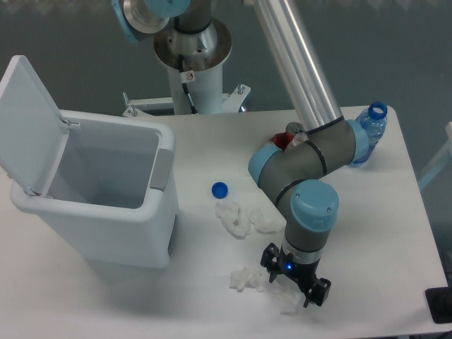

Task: Pick up the paper ball
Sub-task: 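Lower the gripper onto the small white paper ball and close it, then lift the gripped paper ball up and away from the table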

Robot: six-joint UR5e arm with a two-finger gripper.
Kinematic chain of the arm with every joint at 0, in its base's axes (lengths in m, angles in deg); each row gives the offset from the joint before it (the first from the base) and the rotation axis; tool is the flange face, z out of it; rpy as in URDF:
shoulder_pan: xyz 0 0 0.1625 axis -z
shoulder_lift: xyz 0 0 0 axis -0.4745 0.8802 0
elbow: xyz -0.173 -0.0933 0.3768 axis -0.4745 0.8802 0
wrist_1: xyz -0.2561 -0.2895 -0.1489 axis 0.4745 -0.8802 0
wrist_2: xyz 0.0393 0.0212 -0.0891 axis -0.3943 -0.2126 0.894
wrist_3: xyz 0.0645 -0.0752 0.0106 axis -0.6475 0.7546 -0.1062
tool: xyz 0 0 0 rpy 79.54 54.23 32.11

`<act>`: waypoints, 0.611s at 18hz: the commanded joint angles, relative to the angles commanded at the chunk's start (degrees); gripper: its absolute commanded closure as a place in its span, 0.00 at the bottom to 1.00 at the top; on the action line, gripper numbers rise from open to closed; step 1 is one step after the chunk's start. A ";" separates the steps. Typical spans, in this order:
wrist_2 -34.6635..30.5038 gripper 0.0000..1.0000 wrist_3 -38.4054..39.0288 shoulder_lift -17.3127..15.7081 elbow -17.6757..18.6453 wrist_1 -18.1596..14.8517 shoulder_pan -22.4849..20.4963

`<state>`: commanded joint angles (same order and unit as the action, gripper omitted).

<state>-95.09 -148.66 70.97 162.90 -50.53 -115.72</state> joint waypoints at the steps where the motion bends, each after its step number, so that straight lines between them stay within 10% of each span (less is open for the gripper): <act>1: -0.17 0.18 0.00 0.26 0.00 -0.09 0.00; 4: -0.35 0.35 0.00 0.53 -0.09 0.00 0.09; 8: -0.35 0.88 0.00 0.09 -0.09 0.00 0.09; 11: -0.26 0.92 0.52 -1.22 -0.09 0.00 0.00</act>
<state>-95.36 -148.14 69.74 162.81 -50.53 -115.72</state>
